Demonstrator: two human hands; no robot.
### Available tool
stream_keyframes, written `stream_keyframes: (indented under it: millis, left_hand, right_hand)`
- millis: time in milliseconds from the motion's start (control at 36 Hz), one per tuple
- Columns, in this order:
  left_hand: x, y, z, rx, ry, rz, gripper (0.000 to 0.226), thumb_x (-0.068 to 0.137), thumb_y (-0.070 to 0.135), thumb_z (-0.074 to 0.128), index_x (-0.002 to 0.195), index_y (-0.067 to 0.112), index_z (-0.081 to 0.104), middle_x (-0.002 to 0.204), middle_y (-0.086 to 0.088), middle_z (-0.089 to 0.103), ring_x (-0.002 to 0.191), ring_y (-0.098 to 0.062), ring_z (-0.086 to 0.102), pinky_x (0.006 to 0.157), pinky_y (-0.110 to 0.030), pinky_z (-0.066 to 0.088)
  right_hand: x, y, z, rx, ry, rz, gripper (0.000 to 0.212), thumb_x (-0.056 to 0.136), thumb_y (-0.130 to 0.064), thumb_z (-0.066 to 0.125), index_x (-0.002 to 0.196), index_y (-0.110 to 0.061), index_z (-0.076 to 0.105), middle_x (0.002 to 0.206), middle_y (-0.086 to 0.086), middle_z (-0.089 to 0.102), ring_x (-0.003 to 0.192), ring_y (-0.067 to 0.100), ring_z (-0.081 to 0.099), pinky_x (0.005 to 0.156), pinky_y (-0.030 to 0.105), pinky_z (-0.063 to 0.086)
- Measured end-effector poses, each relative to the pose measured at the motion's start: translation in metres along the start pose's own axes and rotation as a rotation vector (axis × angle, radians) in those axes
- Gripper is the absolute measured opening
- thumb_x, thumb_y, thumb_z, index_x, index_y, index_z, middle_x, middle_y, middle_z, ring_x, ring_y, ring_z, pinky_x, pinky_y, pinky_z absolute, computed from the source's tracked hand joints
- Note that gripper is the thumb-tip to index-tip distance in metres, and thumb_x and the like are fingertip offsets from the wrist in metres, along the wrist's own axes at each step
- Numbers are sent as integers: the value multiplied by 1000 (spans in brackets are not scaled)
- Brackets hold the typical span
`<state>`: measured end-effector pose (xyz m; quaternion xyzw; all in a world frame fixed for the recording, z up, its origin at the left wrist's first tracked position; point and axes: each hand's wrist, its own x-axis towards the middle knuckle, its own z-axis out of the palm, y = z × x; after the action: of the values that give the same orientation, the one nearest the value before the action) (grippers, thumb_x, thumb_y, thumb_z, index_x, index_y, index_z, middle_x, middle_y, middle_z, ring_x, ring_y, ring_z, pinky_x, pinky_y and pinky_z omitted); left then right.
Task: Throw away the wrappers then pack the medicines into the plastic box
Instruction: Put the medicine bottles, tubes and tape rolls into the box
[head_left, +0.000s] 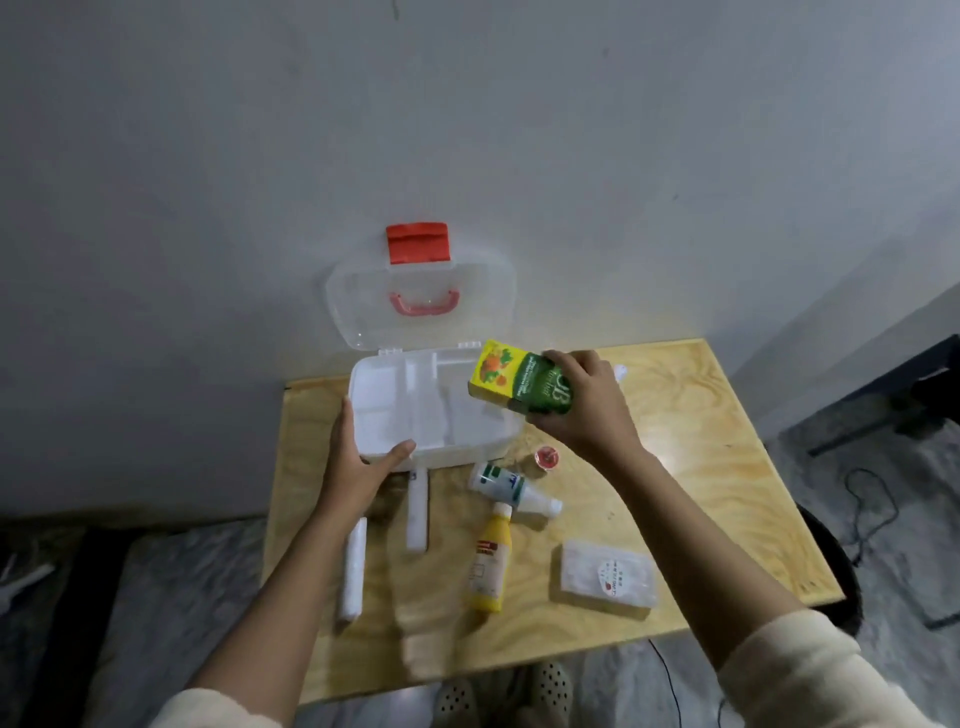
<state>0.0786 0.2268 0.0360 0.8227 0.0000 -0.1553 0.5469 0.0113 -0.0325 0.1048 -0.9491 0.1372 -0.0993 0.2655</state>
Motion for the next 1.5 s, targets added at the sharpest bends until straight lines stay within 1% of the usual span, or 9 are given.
stream_keyframes:
  millis: [139,417,611,750,1056,1194,1278,1389,1500]
  left_hand:
    - [2,-2,-1,-22,6,-8,104,76,24,79,153,19,10,161,1,13,147,-14,15,119,-38,21]
    - [6,-9,0,-26,25,20,105,72,28,82,153,22,14,159,3,20,145,-13,20,119,-41,24]
    - [7,-12,1,-23,41,40,102,75,25,80,152,22,14,159,5,18,141,-4,17,115,-27,21]
    - [6,-14,1,-54,38,29,104,72,30,80,152,27,14,157,10,19,137,1,17,116,-33,25]
    - [4,-11,3,-55,43,30,100,76,25,78,152,26,13,145,20,21,132,3,17,108,-25,26]
    - [4,-12,2,-45,29,14,101,77,28,77,153,25,9,161,6,13,146,-11,14,118,-41,24]
    - [2,-9,3,-43,31,11,101,79,28,75,153,25,8,161,6,10,147,-13,12,119,-43,22]
    - [-3,-6,7,-9,83,34,97,80,27,74,153,19,11,160,2,11,146,-14,14,115,-30,23]
    - [-5,-6,11,-10,128,36,94,81,27,74,153,16,15,158,-2,14,145,-14,17,116,-28,21]
  right_hand:
    - [34,-24,15,-339,-222,-186,69,75,-36,69,135,-18,40,123,10,49,112,28,43,89,38,41]
    - [57,-44,60,-359,-398,-265,70,72,-45,71,128,-10,45,124,11,52,116,27,45,92,40,44]
    - [63,-41,82,-421,-501,-200,71,76,-34,71,133,-9,37,135,12,47,127,29,39,104,40,35]
    - [60,-39,91,-372,-565,-162,55,81,-4,56,133,-3,38,139,18,35,131,35,30,105,41,35]
    - [65,-34,106,-301,-351,-132,38,79,3,59,115,-5,53,119,12,50,114,31,44,87,43,50]
    - [56,-36,84,-174,-308,-92,43,80,0,55,123,-8,51,122,9,50,113,28,49,72,41,49]
    - [39,-30,62,-42,-129,-68,39,83,-10,60,121,-10,54,122,9,54,107,25,53,80,38,52]
    - [-2,-12,36,130,80,-5,32,82,-13,64,113,-10,59,111,9,59,100,21,54,81,24,42]
    - [-59,21,24,159,135,52,29,80,-12,69,107,-9,60,107,10,60,100,22,55,84,25,41]
